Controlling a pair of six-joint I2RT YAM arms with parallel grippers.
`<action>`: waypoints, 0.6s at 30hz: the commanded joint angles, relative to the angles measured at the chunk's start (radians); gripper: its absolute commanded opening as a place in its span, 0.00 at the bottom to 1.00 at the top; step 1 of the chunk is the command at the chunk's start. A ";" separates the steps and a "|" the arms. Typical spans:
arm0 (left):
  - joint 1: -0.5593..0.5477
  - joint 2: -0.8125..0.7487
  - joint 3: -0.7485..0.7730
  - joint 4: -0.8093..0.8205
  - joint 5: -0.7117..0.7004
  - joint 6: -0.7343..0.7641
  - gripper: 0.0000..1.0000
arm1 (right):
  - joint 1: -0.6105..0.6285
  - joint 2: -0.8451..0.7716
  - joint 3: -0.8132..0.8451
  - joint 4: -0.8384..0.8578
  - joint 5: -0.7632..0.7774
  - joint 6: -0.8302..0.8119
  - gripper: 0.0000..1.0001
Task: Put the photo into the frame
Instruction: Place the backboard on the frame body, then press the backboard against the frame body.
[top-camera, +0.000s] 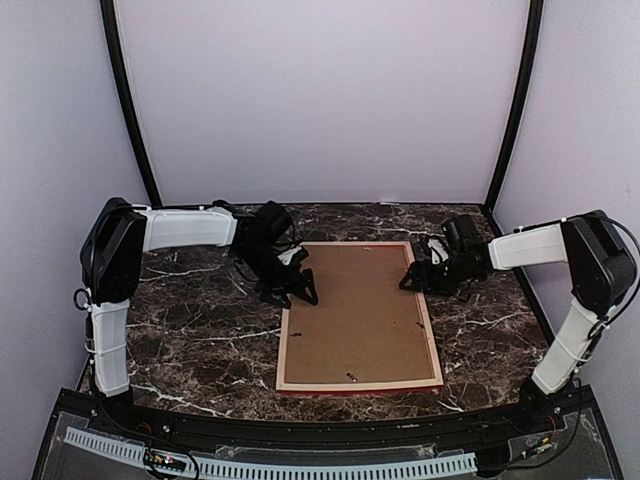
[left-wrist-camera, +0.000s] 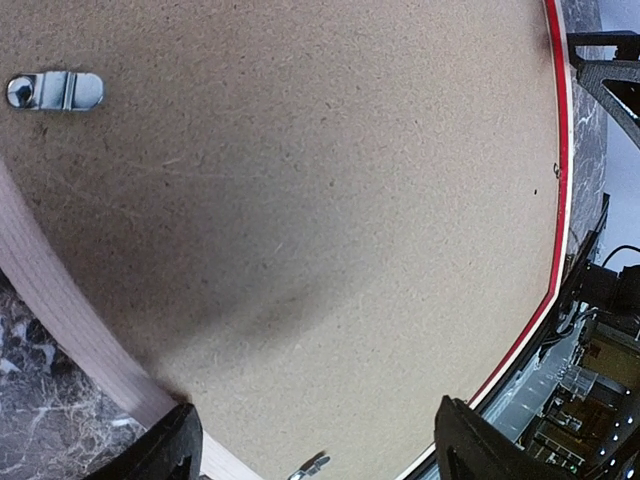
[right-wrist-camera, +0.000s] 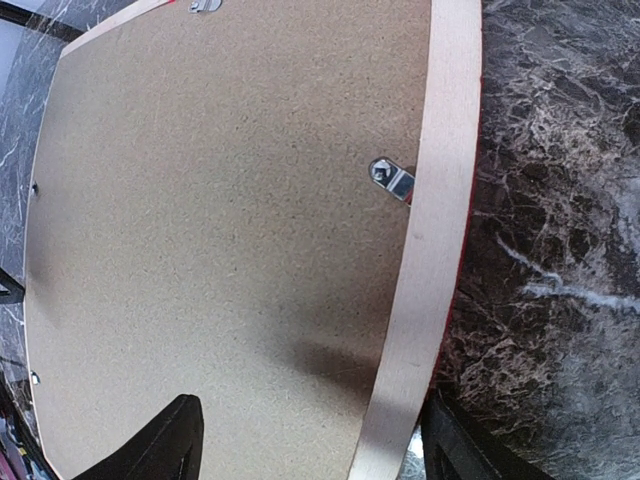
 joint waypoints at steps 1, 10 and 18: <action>-0.010 0.006 -0.013 0.011 0.029 -0.001 0.83 | 0.018 -0.009 0.004 0.032 0.005 0.004 0.76; -0.017 0.024 -0.036 0.061 0.071 -0.023 0.83 | 0.045 0.008 -0.011 0.076 -0.030 0.031 0.76; -0.019 0.046 -0.075 0.098 0.068 -0.032 0.83 | 0.053 0.012 -0.007 0.077 -0.033 0.034 0.76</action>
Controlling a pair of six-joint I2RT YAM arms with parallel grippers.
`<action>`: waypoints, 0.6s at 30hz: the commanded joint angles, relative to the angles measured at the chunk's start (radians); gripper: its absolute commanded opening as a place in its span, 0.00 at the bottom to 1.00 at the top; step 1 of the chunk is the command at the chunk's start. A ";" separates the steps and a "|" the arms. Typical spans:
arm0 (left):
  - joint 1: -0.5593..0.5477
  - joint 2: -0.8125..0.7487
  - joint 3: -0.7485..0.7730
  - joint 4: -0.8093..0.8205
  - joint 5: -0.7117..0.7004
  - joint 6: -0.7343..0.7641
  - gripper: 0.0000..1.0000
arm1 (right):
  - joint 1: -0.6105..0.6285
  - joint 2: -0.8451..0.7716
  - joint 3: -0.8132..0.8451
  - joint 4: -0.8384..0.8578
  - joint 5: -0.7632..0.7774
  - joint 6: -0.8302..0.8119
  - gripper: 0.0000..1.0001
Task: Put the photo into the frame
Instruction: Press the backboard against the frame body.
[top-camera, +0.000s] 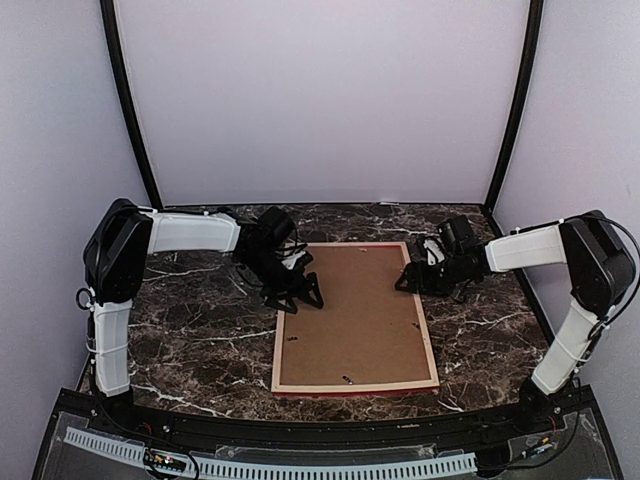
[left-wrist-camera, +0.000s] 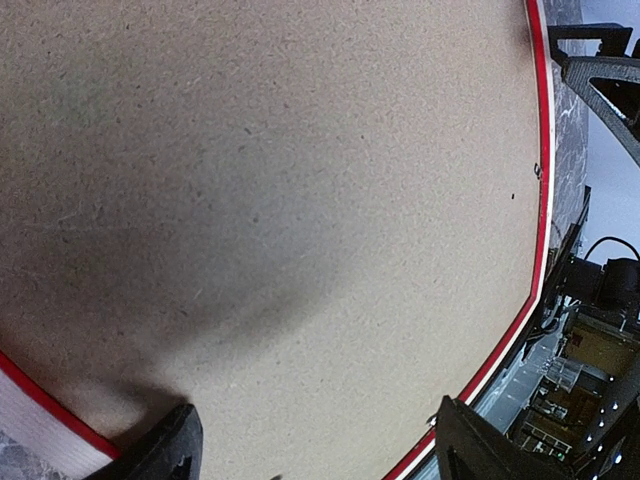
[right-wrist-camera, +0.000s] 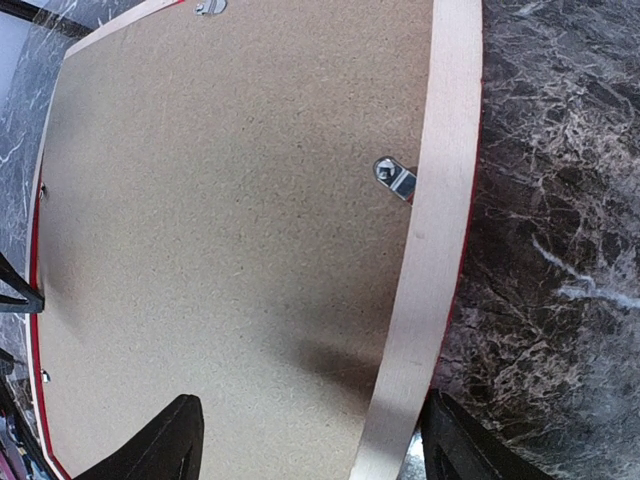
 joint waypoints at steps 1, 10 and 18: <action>-0.010 0.028 -0.043 0.027 0.012 -0.014 0.83 | 0.018 0.012 0.001 0.048 -0.045 0.011 0.76; -0.011 -0.015 -0.018 0.051 0.012 -0.001 0.83 | 0.017 0.009 0.015 0.016 -0.015 -0.004 0.76; -0.003 -0.084 0.032 0.069 -0.049 0.021 0.84 | -0.007 -0.022 0.038 -0.022 0.014 -0.026 0.76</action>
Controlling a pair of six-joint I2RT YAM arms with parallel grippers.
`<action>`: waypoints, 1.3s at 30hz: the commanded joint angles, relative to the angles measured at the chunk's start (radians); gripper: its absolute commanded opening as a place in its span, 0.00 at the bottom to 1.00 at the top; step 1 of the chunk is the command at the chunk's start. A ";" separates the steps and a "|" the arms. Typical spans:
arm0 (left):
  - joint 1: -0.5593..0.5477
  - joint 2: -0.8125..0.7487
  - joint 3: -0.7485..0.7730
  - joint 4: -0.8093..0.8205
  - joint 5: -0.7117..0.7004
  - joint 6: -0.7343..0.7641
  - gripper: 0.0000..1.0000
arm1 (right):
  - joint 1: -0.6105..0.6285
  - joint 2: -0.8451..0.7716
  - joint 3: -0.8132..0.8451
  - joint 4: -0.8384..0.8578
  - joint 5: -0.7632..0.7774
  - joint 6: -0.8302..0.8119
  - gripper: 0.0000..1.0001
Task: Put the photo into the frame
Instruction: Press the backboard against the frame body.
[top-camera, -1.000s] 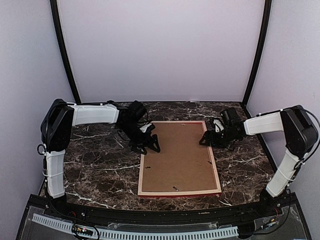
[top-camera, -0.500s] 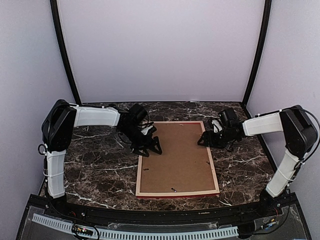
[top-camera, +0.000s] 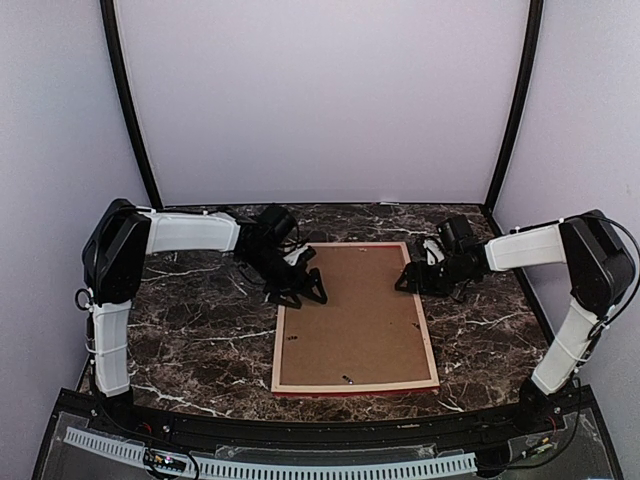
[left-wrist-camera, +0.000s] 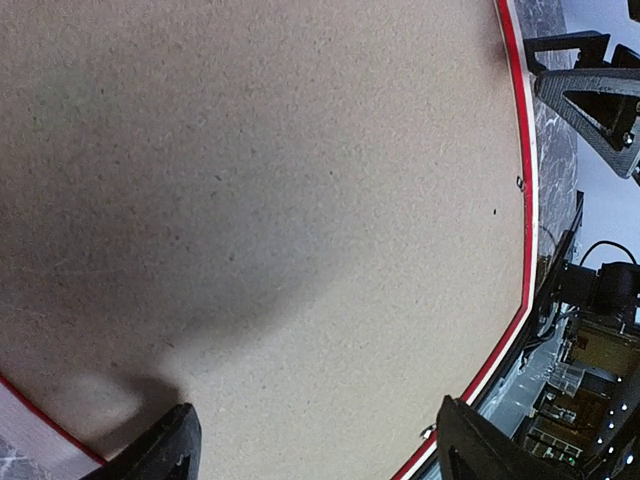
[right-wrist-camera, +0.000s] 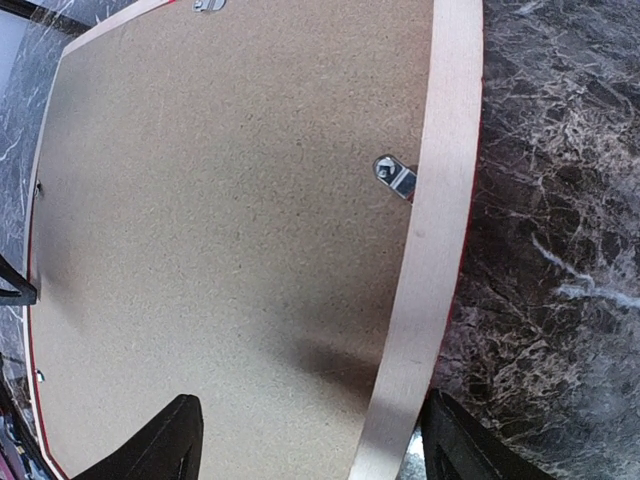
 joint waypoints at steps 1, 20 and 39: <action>0.006 -0.081 0.035 0.026 -0.053 0.024 0.84 | -0.011 -0.028 0.035 -0.013 0.013 -0.022 0.76; 0.139 -0.004 0.074 0.228 -0.221 0.011 0.85 | -0.043 0.046 0.125 -0.006 0.007 -0.029 0.77; 0.122 0.181 0.187 0.253 -0.215 0.012 0.81 | -0.045 0.093 0.104 0.038 -0.034 -0.011 0.77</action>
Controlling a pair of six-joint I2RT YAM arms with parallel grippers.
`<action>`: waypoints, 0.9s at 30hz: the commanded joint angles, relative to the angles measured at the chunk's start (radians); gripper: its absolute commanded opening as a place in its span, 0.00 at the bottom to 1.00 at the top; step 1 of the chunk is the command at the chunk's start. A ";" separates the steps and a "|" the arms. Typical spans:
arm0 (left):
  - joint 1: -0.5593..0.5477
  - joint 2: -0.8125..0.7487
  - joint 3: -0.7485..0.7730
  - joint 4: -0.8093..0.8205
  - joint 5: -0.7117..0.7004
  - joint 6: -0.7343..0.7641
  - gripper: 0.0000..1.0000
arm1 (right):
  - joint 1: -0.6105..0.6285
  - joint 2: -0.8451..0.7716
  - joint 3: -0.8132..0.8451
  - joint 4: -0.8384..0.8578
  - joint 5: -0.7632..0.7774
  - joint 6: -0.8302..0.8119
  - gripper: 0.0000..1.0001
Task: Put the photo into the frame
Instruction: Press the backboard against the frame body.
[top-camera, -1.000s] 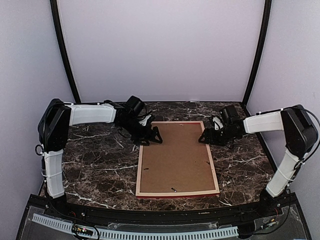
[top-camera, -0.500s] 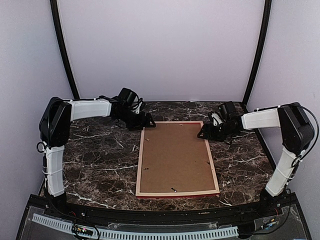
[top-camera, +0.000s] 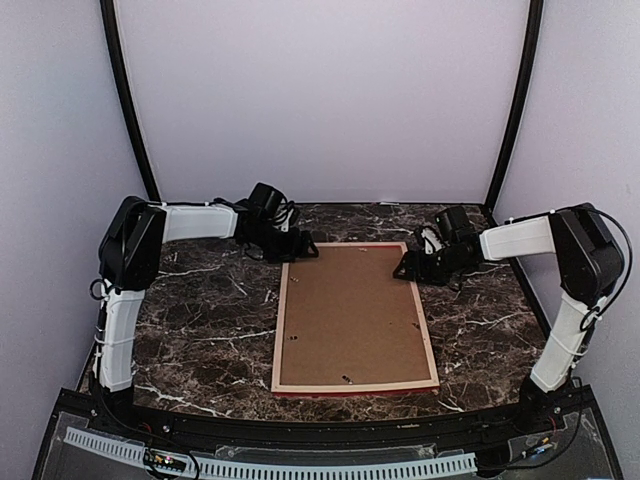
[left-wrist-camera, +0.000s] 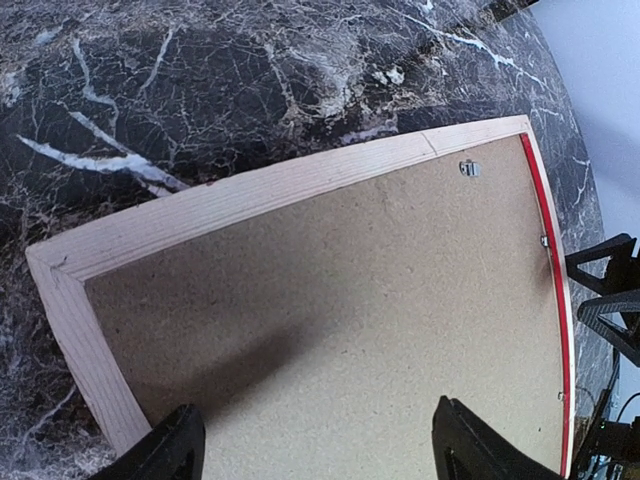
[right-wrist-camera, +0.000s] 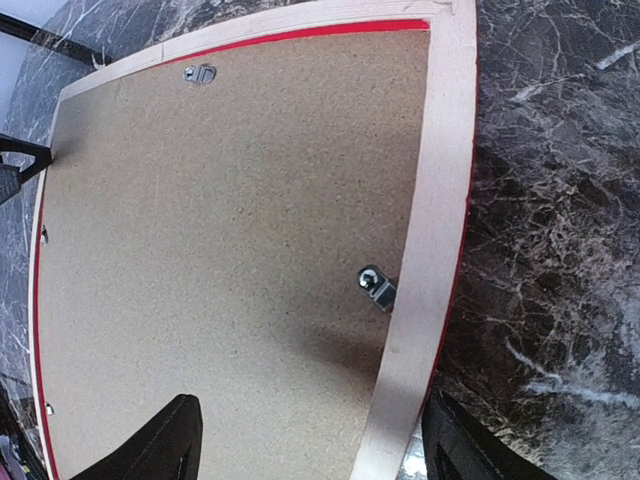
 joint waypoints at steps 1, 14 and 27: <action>-0.020 0.022 0.005 -0.031 -0.001 0.006 0.80 | -0.006 0.009 -0.010 0.044 -0.029 0.006 0.77; -0.068 0.025 -0.053 -0.119 -0.041 -0.005 0.74 | -0.006 0.022 -0.008 0.044 -0.040 0.005 0.77; -0.090 -0.017 -0.078 -0.136 -0.003 0.014 0.73 | -0.006 0.005 -0.001 0.015 -0.027 -0.012 0.77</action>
